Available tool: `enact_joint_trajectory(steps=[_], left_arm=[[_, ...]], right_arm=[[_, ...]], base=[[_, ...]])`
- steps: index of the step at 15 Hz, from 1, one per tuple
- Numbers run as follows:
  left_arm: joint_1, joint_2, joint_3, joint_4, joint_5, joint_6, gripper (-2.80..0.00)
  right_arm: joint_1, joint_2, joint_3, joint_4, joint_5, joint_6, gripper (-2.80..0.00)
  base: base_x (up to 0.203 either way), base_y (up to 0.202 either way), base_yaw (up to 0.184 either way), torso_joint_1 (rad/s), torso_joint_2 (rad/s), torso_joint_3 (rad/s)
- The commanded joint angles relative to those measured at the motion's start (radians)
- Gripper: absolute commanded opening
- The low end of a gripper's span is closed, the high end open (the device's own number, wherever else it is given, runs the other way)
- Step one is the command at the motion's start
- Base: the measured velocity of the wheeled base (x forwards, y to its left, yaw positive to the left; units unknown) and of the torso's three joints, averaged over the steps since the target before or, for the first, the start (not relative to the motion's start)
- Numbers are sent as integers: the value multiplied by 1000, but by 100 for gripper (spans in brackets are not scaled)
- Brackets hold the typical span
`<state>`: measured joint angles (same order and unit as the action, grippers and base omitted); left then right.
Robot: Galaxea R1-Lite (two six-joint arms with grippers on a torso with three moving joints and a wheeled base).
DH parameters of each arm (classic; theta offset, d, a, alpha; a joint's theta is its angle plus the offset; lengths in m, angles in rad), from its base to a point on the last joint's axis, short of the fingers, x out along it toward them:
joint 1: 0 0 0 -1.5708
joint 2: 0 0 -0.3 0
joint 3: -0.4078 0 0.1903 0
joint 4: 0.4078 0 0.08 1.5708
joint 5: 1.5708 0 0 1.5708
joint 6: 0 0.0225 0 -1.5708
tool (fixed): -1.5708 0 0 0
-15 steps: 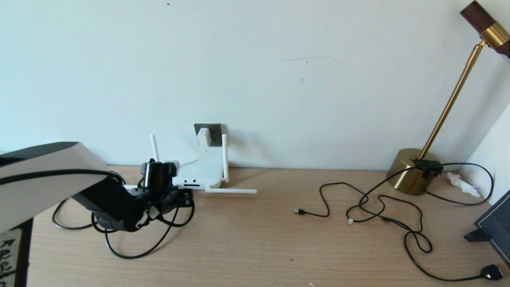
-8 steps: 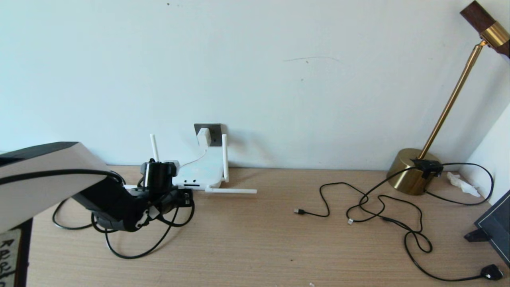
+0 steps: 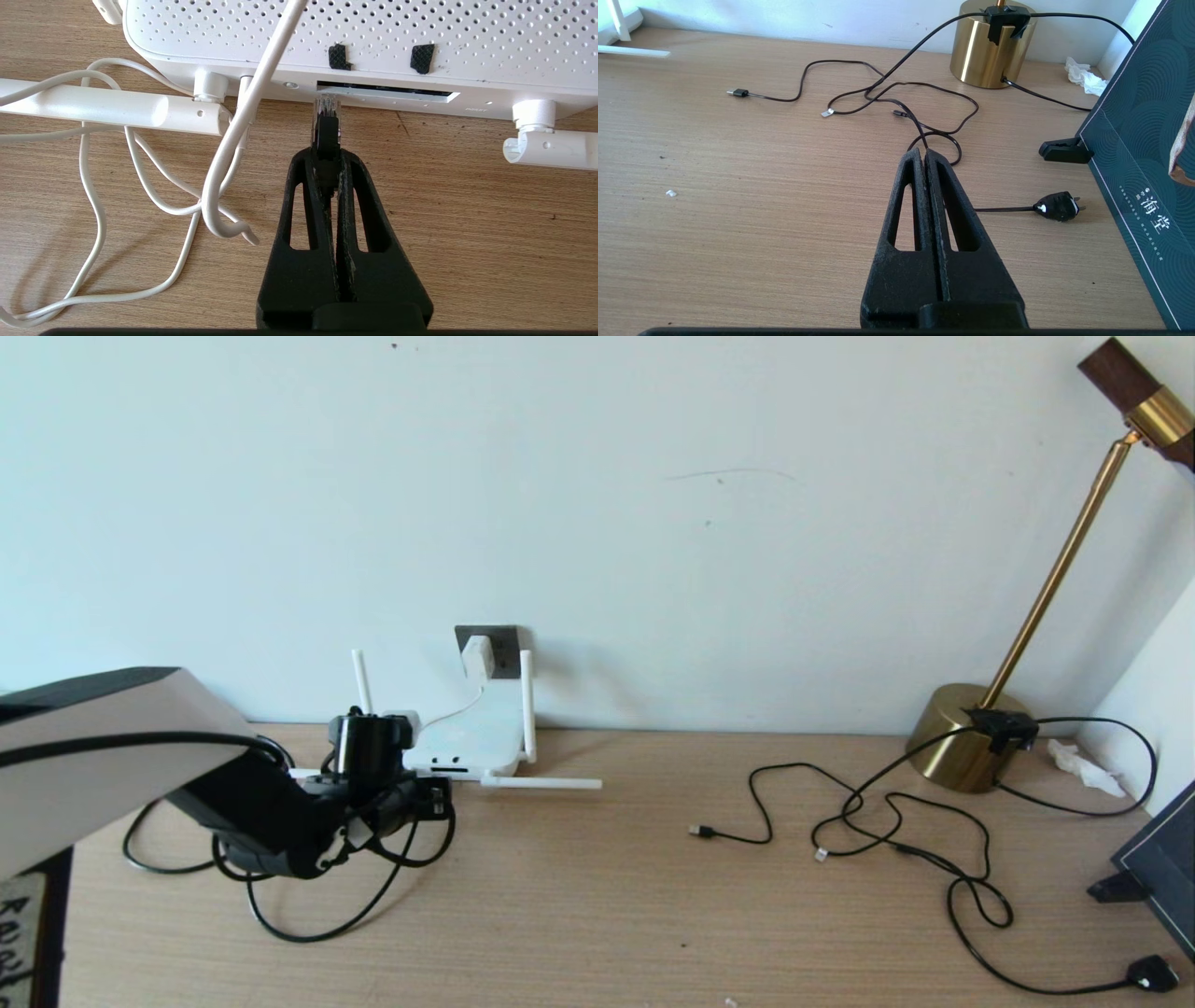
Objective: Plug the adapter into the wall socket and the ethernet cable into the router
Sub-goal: Align cable and router interface
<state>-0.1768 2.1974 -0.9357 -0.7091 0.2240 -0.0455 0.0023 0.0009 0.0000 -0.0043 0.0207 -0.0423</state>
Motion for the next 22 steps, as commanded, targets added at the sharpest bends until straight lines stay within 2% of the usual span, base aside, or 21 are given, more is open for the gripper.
enact_joint_trajectory(steps=[1,22], left_arm=[[0,-4,0,-4,1,0,-280],[-12,-4,-6,-4,7,0,-280]], right_arm=[[0,0,0,0,1,-1,-280],[-1,-1,0,0,1,-1,-280]], base=[[0,0,0,0,0,0],[0,0,0,0,0,0]])
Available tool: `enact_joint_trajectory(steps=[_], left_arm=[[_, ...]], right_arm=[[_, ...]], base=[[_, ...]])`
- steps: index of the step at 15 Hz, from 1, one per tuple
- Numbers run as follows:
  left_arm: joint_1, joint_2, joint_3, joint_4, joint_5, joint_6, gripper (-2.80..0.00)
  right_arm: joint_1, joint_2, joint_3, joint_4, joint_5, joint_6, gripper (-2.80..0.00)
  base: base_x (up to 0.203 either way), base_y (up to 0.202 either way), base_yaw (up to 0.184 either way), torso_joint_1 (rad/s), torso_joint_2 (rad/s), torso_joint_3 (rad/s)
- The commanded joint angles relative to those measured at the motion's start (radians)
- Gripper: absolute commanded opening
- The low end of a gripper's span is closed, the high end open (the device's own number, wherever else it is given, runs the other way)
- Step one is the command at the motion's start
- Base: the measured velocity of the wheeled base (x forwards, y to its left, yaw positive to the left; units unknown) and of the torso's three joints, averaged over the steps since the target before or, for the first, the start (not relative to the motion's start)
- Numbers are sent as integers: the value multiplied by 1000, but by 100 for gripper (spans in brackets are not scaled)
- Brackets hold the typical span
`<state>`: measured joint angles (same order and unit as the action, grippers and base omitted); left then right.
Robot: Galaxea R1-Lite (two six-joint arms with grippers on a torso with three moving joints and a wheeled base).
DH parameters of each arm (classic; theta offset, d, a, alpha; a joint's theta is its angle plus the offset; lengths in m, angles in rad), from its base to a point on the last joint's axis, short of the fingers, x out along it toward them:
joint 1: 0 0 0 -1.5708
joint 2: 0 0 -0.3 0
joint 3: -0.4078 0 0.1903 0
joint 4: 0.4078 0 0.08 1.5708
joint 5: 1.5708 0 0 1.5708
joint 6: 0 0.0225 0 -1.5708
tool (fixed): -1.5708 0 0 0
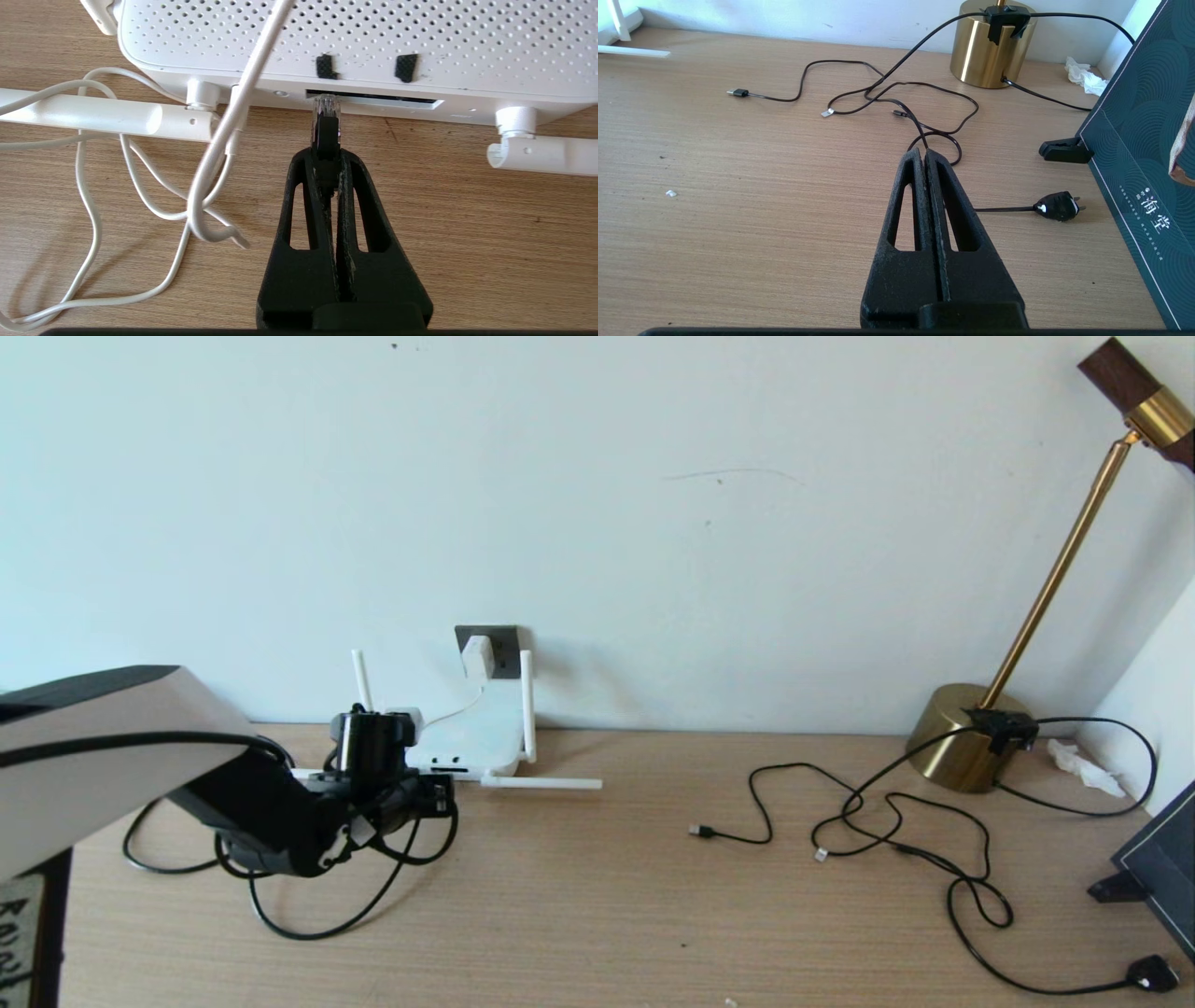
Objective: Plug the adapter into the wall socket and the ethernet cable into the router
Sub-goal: Align cable and router interface
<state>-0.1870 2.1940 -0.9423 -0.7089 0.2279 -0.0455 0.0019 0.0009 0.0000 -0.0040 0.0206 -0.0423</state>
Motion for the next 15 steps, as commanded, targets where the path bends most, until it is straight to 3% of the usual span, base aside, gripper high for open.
enact_joint_trajectory(steps=[1,15], left_arm=[[-2,-2,0,-4,4,0,-280],[-1,-7,0,-3,5,0,-280]], right_arm=[[0,1,0,-1,1,-1,-280],[0,1,0,-1,1,-1,-280]], base=[[0,0,0,0,0,0],[0,0,0,0,0,0]])
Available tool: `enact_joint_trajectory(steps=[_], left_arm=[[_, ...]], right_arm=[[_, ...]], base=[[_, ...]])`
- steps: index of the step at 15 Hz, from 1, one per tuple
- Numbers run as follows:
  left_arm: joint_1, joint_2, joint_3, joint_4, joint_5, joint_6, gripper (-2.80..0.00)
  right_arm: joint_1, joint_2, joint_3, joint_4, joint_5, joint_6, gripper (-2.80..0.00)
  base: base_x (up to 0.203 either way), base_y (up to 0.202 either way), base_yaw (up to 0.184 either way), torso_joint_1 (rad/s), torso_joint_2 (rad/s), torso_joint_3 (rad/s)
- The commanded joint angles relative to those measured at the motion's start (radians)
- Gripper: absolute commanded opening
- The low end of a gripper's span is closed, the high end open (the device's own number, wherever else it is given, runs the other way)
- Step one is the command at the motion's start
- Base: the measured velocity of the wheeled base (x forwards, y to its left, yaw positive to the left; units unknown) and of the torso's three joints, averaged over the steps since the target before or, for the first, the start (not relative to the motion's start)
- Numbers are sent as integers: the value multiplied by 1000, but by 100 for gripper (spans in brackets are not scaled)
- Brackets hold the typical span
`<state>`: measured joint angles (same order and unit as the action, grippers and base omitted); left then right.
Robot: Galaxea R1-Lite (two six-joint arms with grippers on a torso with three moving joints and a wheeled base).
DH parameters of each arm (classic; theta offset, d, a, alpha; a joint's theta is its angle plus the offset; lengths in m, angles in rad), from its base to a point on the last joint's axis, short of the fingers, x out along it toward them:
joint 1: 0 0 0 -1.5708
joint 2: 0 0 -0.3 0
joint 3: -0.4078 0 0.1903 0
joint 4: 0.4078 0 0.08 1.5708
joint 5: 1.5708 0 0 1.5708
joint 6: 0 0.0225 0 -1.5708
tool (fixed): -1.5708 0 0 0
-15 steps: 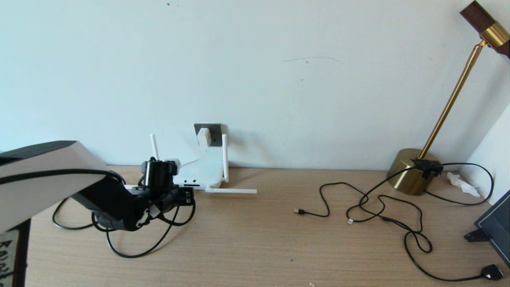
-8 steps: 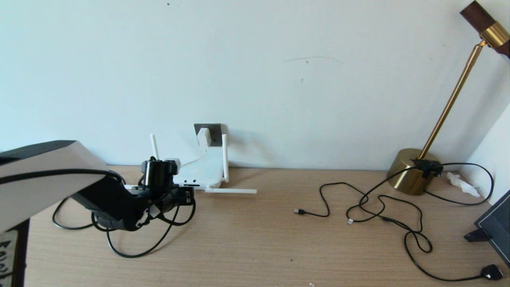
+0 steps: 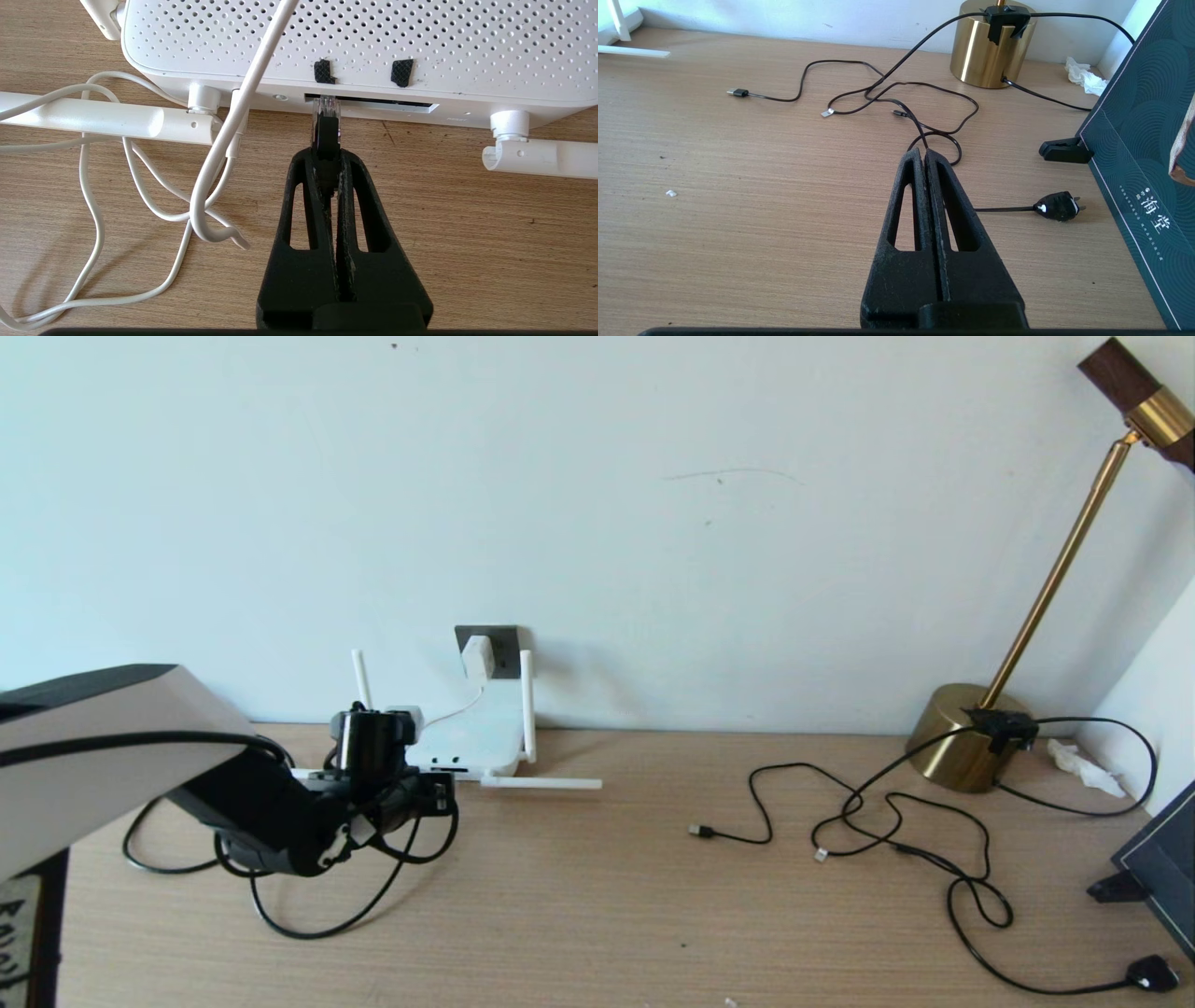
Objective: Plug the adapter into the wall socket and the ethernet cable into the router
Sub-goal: Align cable and router interface
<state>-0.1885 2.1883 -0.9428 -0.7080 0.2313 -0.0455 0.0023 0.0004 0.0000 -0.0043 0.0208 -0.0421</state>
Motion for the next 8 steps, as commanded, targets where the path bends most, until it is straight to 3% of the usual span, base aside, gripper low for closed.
enact_joint_trajectory(steps=[1,8], left_arm=[[1,-1,1,-4,2,0,-280],[3,4,-1,-5,0,0,-280]], right_arm=[[1,1,0,0,1,-1,-280],[1,0,0,0,1,-1,-280]], base=[[0,0,0,0,0,0],[0,0,0,0,0,0]])
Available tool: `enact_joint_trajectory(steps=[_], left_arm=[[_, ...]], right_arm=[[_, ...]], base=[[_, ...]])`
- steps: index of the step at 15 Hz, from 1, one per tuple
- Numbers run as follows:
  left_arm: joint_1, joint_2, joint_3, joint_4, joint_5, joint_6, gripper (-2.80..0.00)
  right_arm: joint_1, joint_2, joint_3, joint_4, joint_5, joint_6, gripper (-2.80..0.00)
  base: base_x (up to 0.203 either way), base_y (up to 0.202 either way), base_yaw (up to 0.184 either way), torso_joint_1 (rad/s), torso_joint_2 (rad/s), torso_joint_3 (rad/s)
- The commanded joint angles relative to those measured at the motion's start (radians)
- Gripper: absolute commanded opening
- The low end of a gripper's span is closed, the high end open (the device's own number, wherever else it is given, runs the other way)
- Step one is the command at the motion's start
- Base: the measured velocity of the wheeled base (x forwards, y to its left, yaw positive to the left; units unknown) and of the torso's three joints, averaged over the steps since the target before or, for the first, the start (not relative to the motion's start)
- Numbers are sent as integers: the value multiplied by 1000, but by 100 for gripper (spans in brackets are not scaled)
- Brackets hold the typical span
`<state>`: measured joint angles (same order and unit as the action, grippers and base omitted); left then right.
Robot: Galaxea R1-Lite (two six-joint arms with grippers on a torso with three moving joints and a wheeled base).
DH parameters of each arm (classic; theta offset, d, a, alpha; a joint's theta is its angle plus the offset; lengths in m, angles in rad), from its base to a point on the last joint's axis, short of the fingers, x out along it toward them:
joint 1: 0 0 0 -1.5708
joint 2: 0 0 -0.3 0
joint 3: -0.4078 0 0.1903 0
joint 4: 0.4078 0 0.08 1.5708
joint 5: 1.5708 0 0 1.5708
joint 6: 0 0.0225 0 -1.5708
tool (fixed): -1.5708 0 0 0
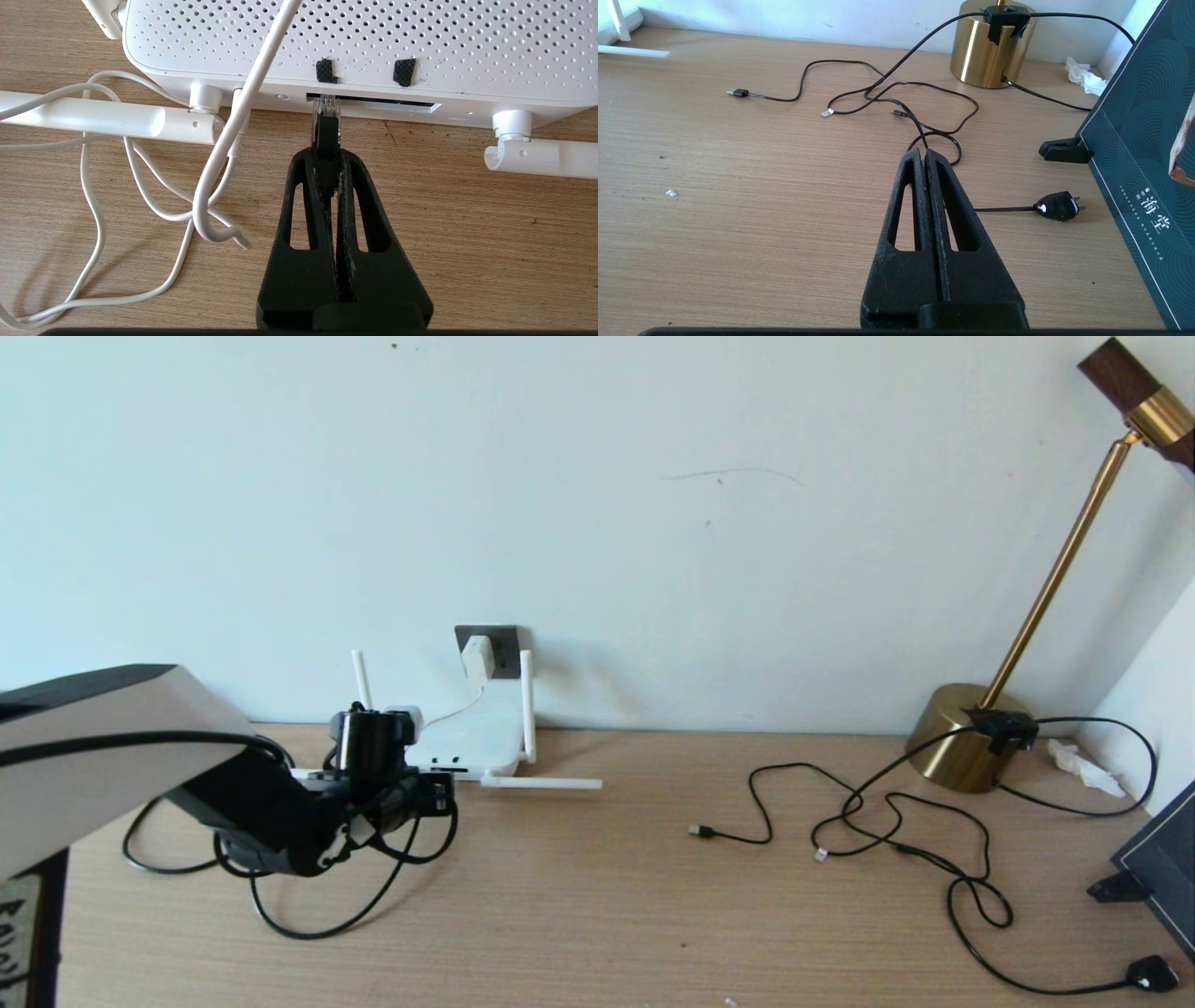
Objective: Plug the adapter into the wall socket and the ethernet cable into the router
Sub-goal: Align cable and router interface
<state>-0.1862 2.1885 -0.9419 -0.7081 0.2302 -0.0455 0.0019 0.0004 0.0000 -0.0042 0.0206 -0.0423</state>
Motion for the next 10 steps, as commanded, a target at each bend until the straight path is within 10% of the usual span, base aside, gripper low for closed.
enact_joint_trajectory(steps=[1,10], left_arm=[[2,5,-3,-5,1,0,-280],[2,7,-11,-5,1,0,-280]], right_arm=[[1,1,0,0,1,-1,-280],[1,0,0,0,1,-1,-280]], base=[[0,0,0,0,0,0],[0,0,0,0,0,0]])
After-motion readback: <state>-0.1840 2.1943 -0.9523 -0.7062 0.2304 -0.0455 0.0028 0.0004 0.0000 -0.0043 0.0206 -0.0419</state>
